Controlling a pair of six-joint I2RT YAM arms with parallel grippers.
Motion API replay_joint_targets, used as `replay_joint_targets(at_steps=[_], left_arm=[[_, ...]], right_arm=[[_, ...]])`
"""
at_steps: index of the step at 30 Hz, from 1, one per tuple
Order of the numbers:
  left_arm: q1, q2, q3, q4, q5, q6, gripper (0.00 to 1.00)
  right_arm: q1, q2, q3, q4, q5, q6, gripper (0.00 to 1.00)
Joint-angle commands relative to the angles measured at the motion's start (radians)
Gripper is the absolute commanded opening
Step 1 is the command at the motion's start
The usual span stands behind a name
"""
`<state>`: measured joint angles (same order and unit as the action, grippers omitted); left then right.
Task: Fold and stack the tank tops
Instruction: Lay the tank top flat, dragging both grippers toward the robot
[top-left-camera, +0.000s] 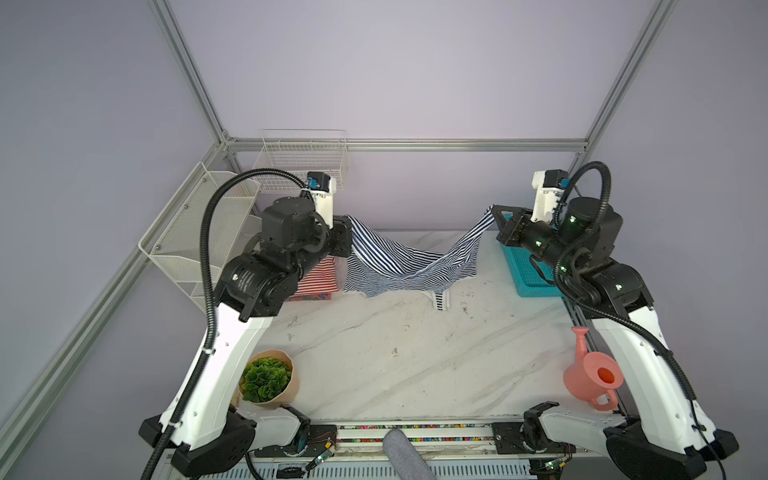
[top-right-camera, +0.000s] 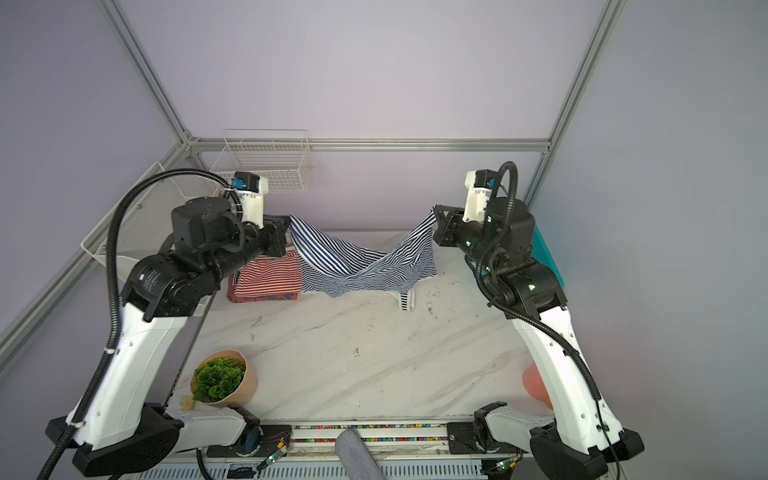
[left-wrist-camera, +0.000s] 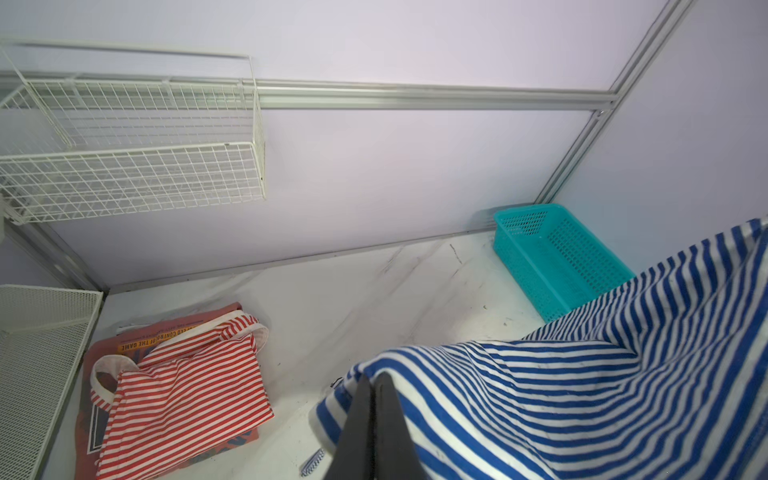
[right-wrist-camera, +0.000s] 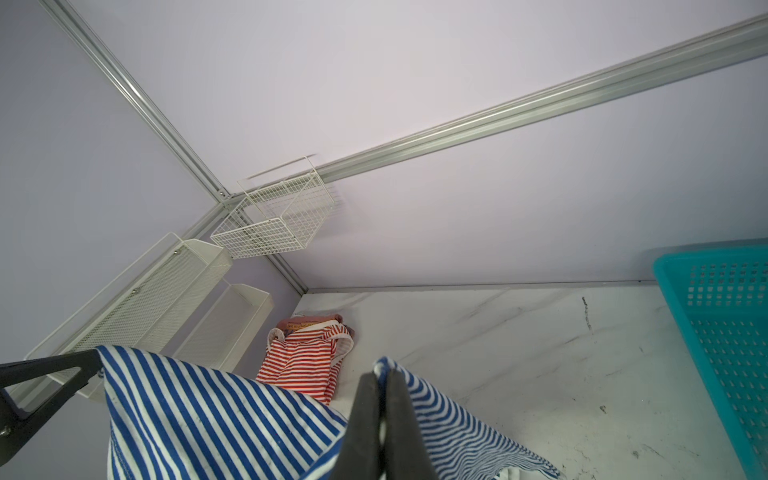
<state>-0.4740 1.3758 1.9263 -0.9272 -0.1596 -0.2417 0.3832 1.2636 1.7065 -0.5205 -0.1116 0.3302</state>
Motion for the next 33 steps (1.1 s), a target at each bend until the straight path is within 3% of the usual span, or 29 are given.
replay_joint_targets(at_steps=[1,3,8,11,14,17,21,24,27,31,33], left_arm=[[0.071,0.157,0.067,0.027,0.089,0.021,0.00],[0.113,0.261,0.195,0.017,0.125,0.022,0.00],[0.194,0.576,0.725,-0.019,0.199,0.022,0.00],[0.240,0.621,0.800,0.145,0.259,-0.028,0.00],[0.267,0.516,0.578,0.476,0.312,-0.096,0.00],[0.269,0.429,0.399,0.761,0.347,-0.116,0.00],[0.270,0.414,0.375,0.825,0.420,-0.125,0.00],[0.267,0.353,0.185,0.842,0.512,-0.127,0.00],[0.255,0.220,-0.189,0.949,0.577,-0.144,0.00],[0.197,-0.018,-0.703,1.055,0.466,-0.151,0.00],[0.164,-0.109,-0.888,1.047,0.415,-0.171,0.00]], right_arm=[[-0.016,0.141,0.064,-0.007,0.034,-0.023,0.00],[-0.042,0.237,0.145,-0.006,0.033,-0.033,0.00],[-0.093,0.459,0.449,0.015,0.050,-0.110,0.00],[-0.122,0.557,0.640,0.029,0.034,-0.133,0.00],[-0.145,0.606,0.755,0.083,-0.021,-0.150,0.00],[-0.160,0.566,0.706,0.228,-0.063,-0.166,0.00],[-0.172,0.450,0.499,0.400,-0.088,-0.177,0.00],[-0.173,0.341,0.287,0.442,-0.116,-0.175,0.00],[-0.172,0.195,-0.018,0.511,-0.157,-0.136,0.00],[-0.165,-0.002,-0.439,0.601,-0.283,-0.027,0.00],[-0.140,-0.086,-0.612,0.606,-0.303,0.024,0.00]])
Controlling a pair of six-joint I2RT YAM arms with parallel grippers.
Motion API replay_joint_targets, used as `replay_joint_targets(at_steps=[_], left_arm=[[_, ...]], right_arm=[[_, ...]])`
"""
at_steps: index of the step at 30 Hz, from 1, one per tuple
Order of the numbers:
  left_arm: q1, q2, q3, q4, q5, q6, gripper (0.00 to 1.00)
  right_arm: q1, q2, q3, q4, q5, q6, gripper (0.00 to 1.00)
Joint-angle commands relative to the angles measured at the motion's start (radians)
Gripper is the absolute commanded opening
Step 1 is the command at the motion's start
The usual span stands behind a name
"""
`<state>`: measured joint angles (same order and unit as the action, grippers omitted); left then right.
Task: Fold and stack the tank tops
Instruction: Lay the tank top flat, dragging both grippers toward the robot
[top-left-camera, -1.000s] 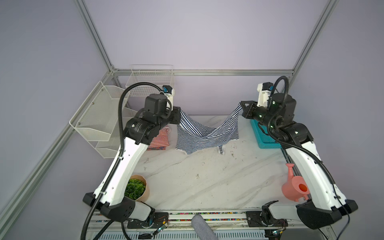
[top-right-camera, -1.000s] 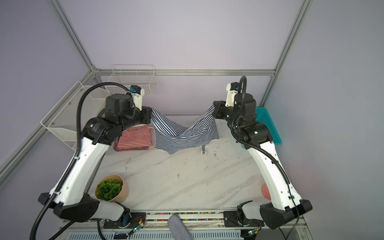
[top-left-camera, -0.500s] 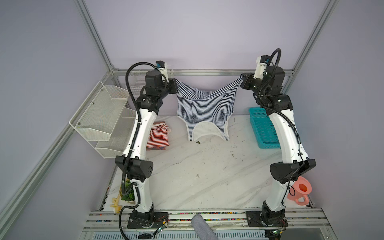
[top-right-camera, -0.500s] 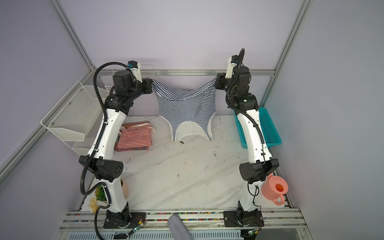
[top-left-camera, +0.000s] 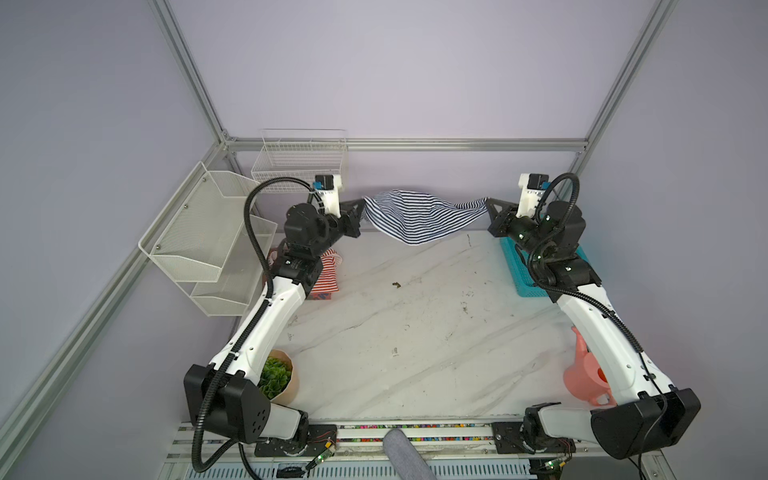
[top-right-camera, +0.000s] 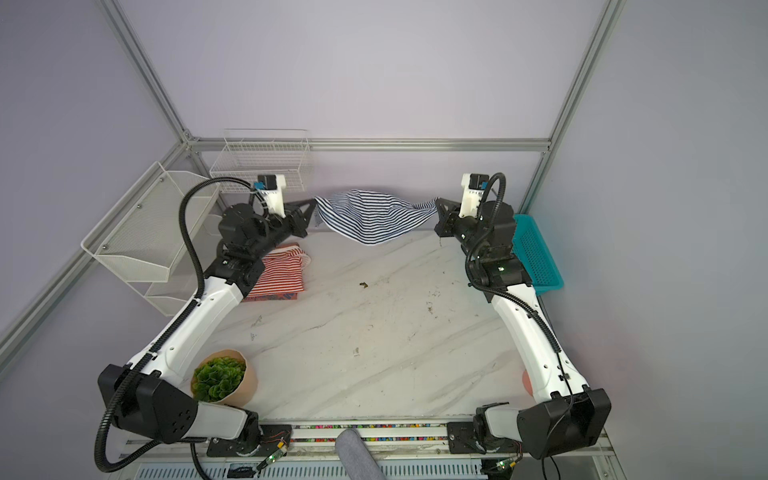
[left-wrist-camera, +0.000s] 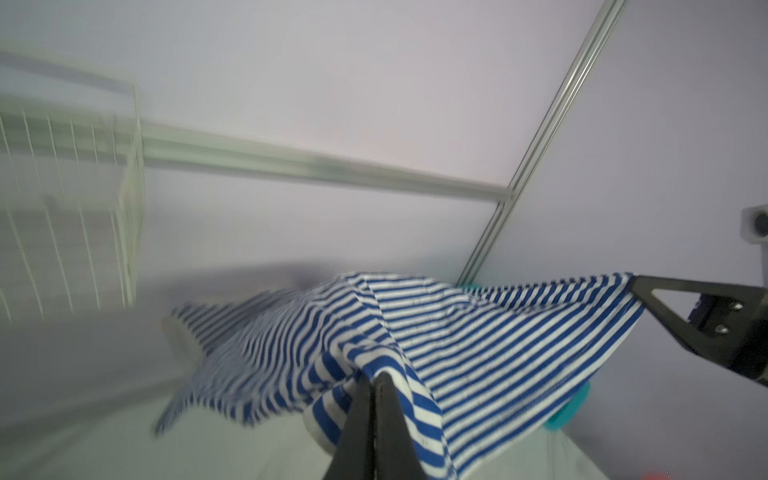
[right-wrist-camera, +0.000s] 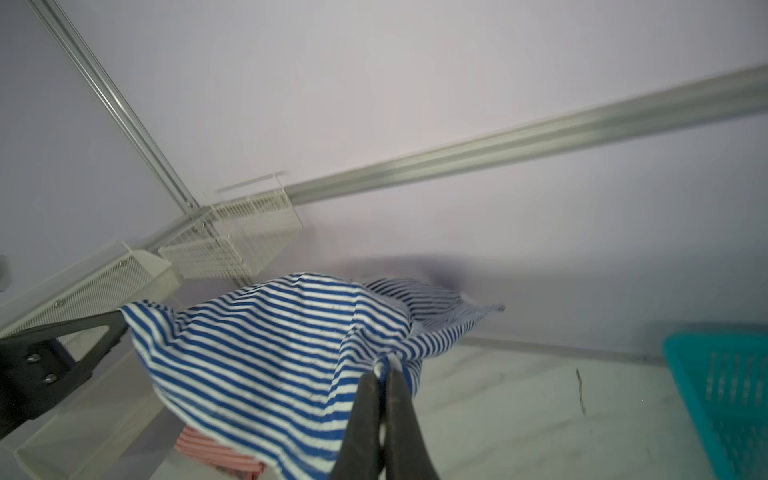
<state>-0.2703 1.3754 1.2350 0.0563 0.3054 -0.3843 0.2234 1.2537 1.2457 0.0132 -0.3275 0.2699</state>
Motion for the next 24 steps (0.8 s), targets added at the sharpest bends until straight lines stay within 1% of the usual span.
replay_joint_targets(at_steps=[1,2,4,7,10,13,16,22,24], left_arm=[[-0.058,-0.154,-0.284,0.052,-0.074,-0.032,0.00],[-0.078,-0.199,-0.348,0.022,-0.099,-0.041,0.00],[-0.120,-0.272,-0.425,-0.065,-0.149,-0.052,0.00],[-0.182,-0.355,-0.479,-0.227,-0.226,-0.071,0.00],[-0.228,-0.395,-0.516,-0.355,-0.259,-0.129,0.00],[-0.265,-0.406,-0.562,-0.429,-0.266,-0.185,0.00],[-0.295,-0.407,-0.613,-0.458,-0.257,-0.231,0.00],[-0.352,-0.438,-0.668,-0.520,-0.259,-0.302,0.00],[-0.364,-0.460,-0.675,-0.553,-0.264,-0.318,0.00]], right_arm=[[0.043,-0.118,-0.227,0.068,-0.078,0.108,0.00],[0.074,-0.155,-0.295,0.058,-0.064,0.128,0.00],[0.136,-0.212,-0.380,0.018,-0.034,0.165,0.00],[0.235,-0.279,-0.474,-0.058,0.021,0.241,0.00],[0.293,-0.334,-0.557,-0.139,0.074,0.321,0.00],[0.303,-0.380,-0.613,-0.243,0.113,0.376,0.00],[0.304,-0.423,-0.635,-0.340,0.130,0.404,0.00],[0.306,-0.513,-0.633,-0.493,0.119,0.432,0.00],[0.308,-0.540,-0.632,-0.532,0.099,0.440,0.00]])
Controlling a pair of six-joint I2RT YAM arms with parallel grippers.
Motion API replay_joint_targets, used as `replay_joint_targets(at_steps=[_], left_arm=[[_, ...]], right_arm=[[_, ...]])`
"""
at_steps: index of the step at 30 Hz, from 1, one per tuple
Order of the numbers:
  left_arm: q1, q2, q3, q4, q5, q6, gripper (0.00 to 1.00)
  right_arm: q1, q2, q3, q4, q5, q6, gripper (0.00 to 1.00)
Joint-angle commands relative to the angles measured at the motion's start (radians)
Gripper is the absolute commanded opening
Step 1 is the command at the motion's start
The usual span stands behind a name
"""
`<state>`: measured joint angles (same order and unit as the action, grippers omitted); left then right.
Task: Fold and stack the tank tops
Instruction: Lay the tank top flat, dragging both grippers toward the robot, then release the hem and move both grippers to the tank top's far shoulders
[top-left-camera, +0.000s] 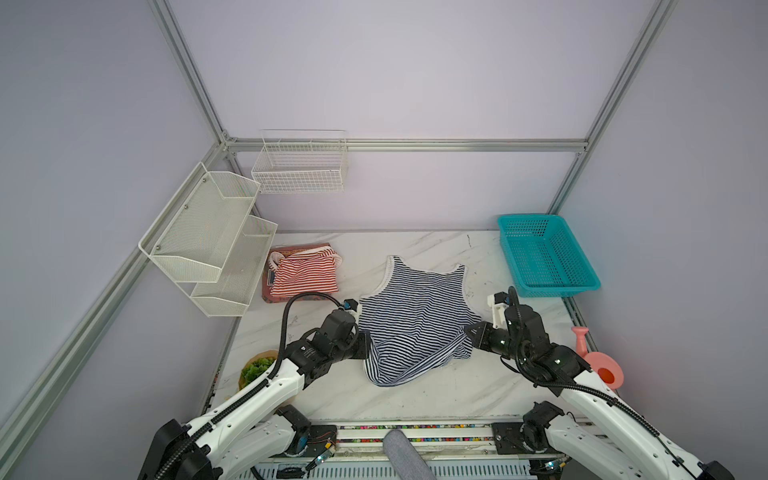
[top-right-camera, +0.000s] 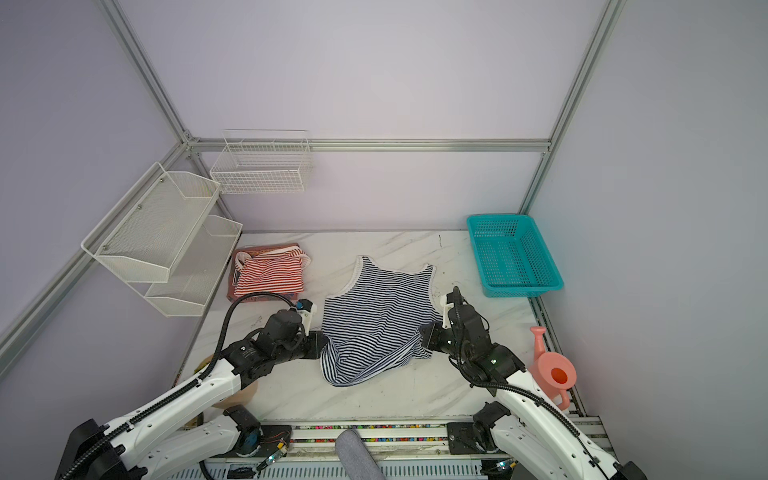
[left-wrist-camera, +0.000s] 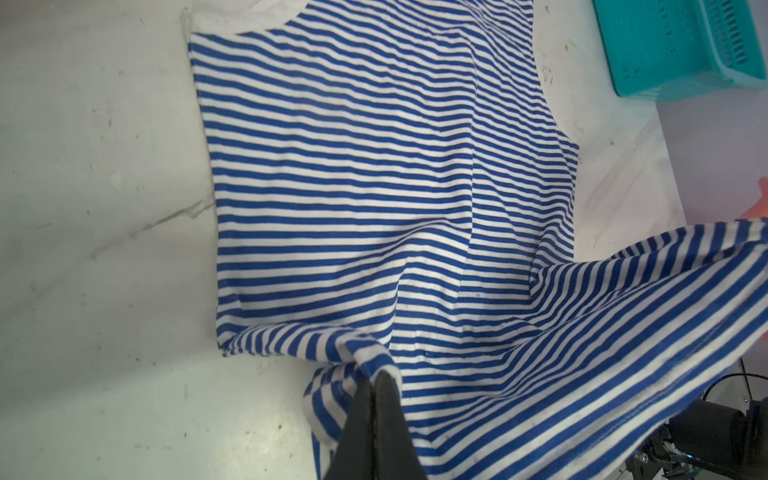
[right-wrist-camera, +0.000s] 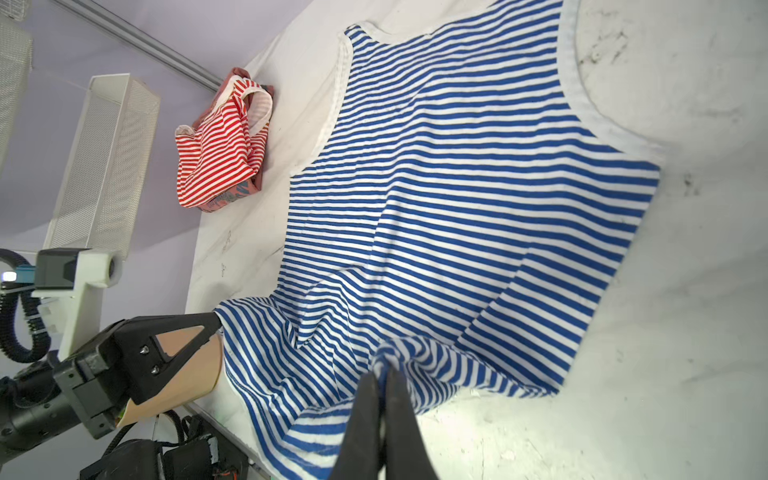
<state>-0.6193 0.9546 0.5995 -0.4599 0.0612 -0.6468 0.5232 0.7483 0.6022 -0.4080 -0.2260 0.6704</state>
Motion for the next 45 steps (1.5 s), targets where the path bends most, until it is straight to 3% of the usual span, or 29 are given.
replay_joint_targets(at_steps=[1,11,15,21,26,29,33,37,40,45], left_arm=[[-0.022,-0.052,-0.041,-0.058,-0.026,-0.065,0.00],[-0.049,-0.251,-0.031,-0.302,-0.095,-0.156,0.00],[-0.051,-0.269,-0.023,-0.356,-0.076,-0.168,0.03],[-0.073,-0.302,0.020,-0.443,-0.074,-0.189,0.32],[-0.076,-0.343,0.087,-0.506,-0.105,-0.190,0.62],[-0.075,-0.315,0.133,-0.492,-0.151,-0.163,0.64],[-0.076,-0.184,0.178,-0.343,-0.200,-0.077,0.61],[-0.067,0.070,0.294,-0.150,-0.230,0.000,0.54],[-0.046,0.312,0.461,-0.072,-0.203,0.090,0.50],[0.018,0.744,0.838,-0.153,-0.164,0.146,0.40]], right_arm=[[0.008,-0.049,0.015,-0.133,-0.013,0.045,0.00],[0.009,-0.213,0.026,-0.378,-0.139,0.140,0.00],[0.009,-0.242,0.059,-0.513,-0.143,0.138,0.12],[0.009,-0.244,0.129,-0.697,-0.150,0.118,0.38],[0.009,-0.205,0.188,-0.765,-0.112,0.091,0.40],[0.009,-0.164,0.160,-0.683,-0.099,0.090,0.39],[0.009,-0.056,0.093,-0.472,-0.106,0.085,0.34],[0.009,0.122,0.085,-0.288,-0.064,0.053,0.27],[0.009,0.271,0.097,-0.150,-0.041,0.022,0.26],[0.009,0.489,0.101,0.038,-0.058,-0.061,0.31]])
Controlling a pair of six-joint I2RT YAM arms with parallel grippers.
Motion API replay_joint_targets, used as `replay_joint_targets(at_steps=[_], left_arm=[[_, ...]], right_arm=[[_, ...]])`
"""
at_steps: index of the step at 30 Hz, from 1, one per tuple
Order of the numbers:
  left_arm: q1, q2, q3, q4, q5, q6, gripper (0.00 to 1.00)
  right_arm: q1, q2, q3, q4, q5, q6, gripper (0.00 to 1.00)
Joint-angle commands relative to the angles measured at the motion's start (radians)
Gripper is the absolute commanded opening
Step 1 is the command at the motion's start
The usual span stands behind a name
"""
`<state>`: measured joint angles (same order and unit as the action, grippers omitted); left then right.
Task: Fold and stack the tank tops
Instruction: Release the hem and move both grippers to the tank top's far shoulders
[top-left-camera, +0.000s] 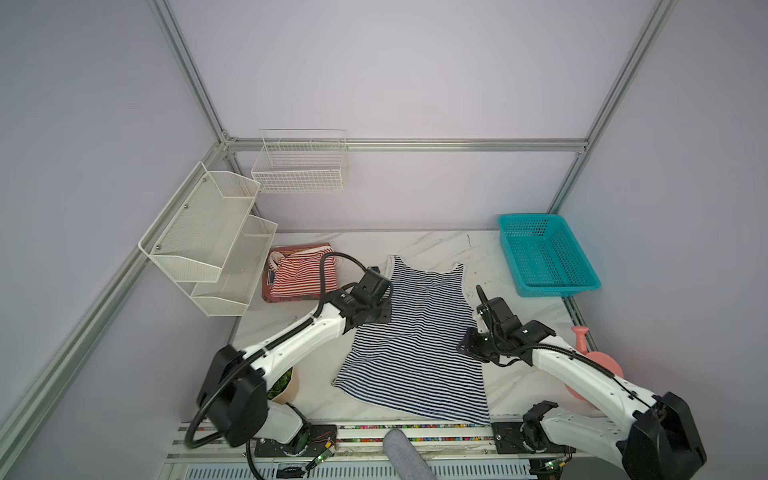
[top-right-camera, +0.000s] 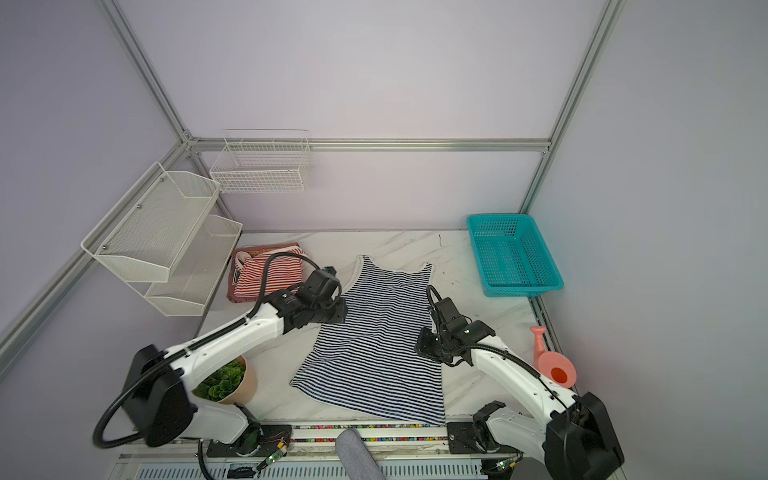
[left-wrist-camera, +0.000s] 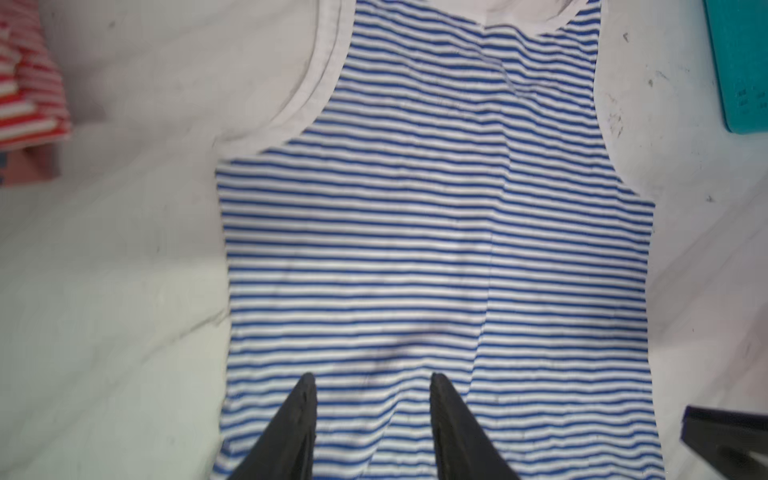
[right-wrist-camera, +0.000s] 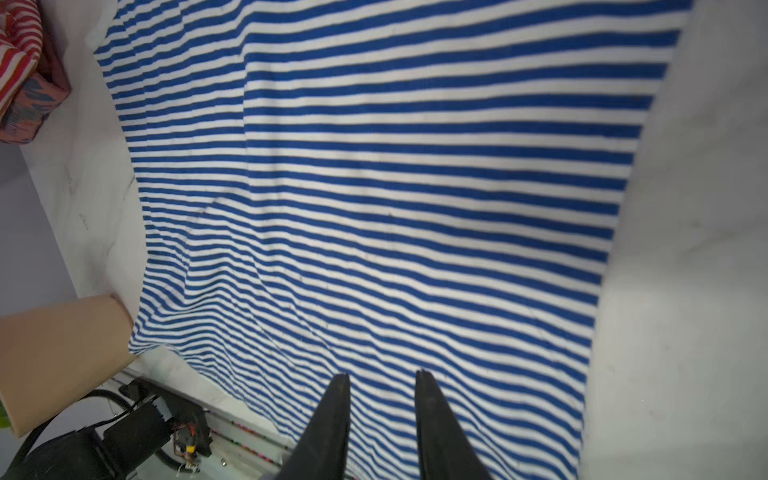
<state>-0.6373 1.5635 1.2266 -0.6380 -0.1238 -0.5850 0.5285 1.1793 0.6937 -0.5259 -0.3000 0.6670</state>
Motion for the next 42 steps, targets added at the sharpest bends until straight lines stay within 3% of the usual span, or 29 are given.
replay_joint_targets(at_steps=[1,7,12,19,25,31,42], left_arm=[[0.052,0.212,0.280,0.008,0.058,0.095,0.38],[0.120,0.521,0.572,-0.014,0.291,0.152,0.35],[0.137,0.648,0.670,-0.015,0.346,0.154,0.35],[0.170,0.714,0.664,-0.011,0.368,0.142,0.36],[0.232,0.732,0.578,0.017,0.429,0.099,0.37],[0.259,0.636,0.406,0.062,0.401,0.083,0.38],[0.254,0.411,-0.009,0.182,0.434,0.009,0.39]], right_arm=[[0.004,0.088,0.010,0.177,0.030,-0.057,0.31],[0.002,0.189,0.030,0.200,0.090,-0.056,0.30],[-0.006,0.272,0.028,0.197,0.134,-0.047,0.28],[-0.084,0.336,0.029,0.201,0.119,-0.095,0.28],[-0.171,0.415,0.069,0.195,0.070,-0.174,0.31],[-0.234,0.562,0.193,0.175,0.077,-0.230,0.32],[-0.278,0.969,0.699,0.017,0.146,-0.372,0.31]])
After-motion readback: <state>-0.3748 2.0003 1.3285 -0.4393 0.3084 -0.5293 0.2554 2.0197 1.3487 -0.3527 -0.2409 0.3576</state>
